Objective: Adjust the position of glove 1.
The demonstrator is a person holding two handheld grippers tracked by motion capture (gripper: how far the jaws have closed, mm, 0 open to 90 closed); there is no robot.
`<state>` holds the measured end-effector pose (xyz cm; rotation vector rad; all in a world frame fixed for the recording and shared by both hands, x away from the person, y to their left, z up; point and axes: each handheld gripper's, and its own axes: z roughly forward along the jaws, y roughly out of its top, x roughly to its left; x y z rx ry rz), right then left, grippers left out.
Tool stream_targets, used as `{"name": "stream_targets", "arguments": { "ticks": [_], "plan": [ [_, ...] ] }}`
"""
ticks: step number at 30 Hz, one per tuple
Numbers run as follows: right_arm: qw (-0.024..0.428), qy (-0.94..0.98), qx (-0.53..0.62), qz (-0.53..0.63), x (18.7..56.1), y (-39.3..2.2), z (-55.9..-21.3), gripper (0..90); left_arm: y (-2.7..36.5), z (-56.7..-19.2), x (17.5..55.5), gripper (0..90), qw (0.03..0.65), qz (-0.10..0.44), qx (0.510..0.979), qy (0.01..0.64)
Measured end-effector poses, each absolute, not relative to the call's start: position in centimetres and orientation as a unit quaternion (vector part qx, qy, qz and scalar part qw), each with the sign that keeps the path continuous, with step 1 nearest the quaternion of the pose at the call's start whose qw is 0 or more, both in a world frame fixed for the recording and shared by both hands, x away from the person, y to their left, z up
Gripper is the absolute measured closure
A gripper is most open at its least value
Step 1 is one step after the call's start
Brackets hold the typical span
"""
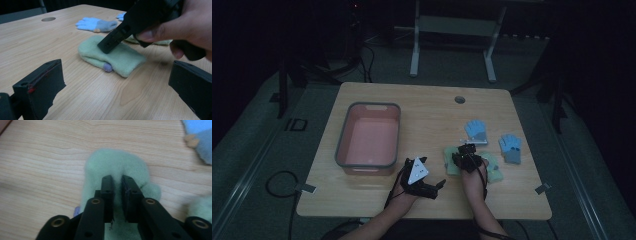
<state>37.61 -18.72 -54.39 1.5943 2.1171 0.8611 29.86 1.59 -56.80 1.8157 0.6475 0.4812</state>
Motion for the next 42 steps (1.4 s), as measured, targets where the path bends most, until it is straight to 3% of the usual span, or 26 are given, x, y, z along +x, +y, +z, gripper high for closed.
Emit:
{"name": "stream_targets", "arguments": {
  "ticks": [8, 15, 23, 30, 42],
  "plan": [
    [0.18, 0.755, 0.548, 0.311, 37.6, -19.1, -53.7, 61.0, 1.6, -56.8, 29.9, 0.3, 0.546, 0.201, 0.765, 0.275],
    [0.178, 0.769, 0.516, 0.334, 37.6, -20.1, -52.3, 57.5, 1.6, -56.8, 29.9, 0.3, 0.546, 0.201, 0.765, 0.276],
    [0.175, 0.781, 0.491, 0.344, 38.2, -21.5, -50.7, 60.1, 1.6, -56.8, 29.9, 0.3, 0.545, 0.201, 0.766, 0.275],
    [0.179, 0.8, 0.462, 0.338, 38.4, -25.6, -48.8, 63.7, 1.6, -56.8, 29.9, 0.3, 0.544, 0.202, 0.766, 0.276],
    [0.156, 0.835, 0.431, 0.306, 37.3, -30.3, -49.4, 63.8, 1.6, -56.8, 29.9, 0.3, 0.543, 0.202, 0.766, 0.276]
  ]
}}
